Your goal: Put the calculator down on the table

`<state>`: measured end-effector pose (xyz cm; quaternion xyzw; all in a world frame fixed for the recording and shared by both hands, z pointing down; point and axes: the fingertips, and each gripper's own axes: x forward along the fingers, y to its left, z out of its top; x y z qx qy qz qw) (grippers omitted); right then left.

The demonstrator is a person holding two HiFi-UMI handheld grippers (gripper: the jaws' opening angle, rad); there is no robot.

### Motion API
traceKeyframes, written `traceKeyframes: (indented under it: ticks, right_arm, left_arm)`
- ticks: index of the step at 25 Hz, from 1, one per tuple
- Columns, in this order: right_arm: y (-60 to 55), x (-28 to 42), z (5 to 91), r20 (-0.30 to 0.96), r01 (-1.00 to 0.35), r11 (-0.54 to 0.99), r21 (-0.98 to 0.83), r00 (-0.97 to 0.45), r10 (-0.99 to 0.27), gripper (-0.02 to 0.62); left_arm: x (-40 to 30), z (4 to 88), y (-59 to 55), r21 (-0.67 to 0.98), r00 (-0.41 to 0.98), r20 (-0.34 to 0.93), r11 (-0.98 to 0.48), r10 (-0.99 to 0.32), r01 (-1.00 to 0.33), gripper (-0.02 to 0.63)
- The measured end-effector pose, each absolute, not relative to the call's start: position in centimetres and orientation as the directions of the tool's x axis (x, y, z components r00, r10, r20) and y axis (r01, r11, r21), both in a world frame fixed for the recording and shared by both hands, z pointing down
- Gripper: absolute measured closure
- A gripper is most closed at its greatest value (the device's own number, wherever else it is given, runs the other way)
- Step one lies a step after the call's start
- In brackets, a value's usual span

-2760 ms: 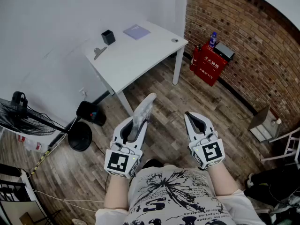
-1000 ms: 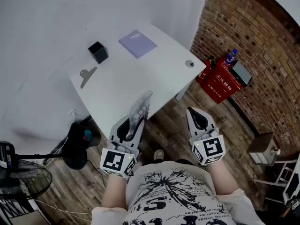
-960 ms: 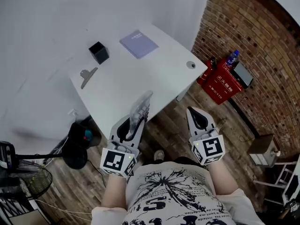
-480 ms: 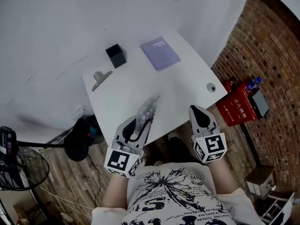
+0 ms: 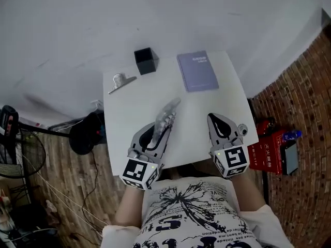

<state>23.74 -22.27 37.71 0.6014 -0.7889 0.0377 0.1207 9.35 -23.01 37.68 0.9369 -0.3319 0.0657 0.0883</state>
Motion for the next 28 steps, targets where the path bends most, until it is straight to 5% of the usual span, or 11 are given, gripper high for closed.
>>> traceKeyframes:
  ticks: [13,28]
  right_arm:
    - [-28.9,24.5,45.4,0.334,-0.881,0.473,-0.023,-0.453,-0.827,0.580]
    - [-30.1,24.6,51.4,0.425,-0.859,0.503,-0.094,-0.492,-0.760,0.580]
  left_arm:
    - [12.2,48.8,-26.2,0.250,0.656,0.375,-0.610,-0.654,-0.752,0.468]
    - [13.5,57.2,-27.8,0.416,0.645,0.490,-0.493,-0.586,-0.764,0.466]
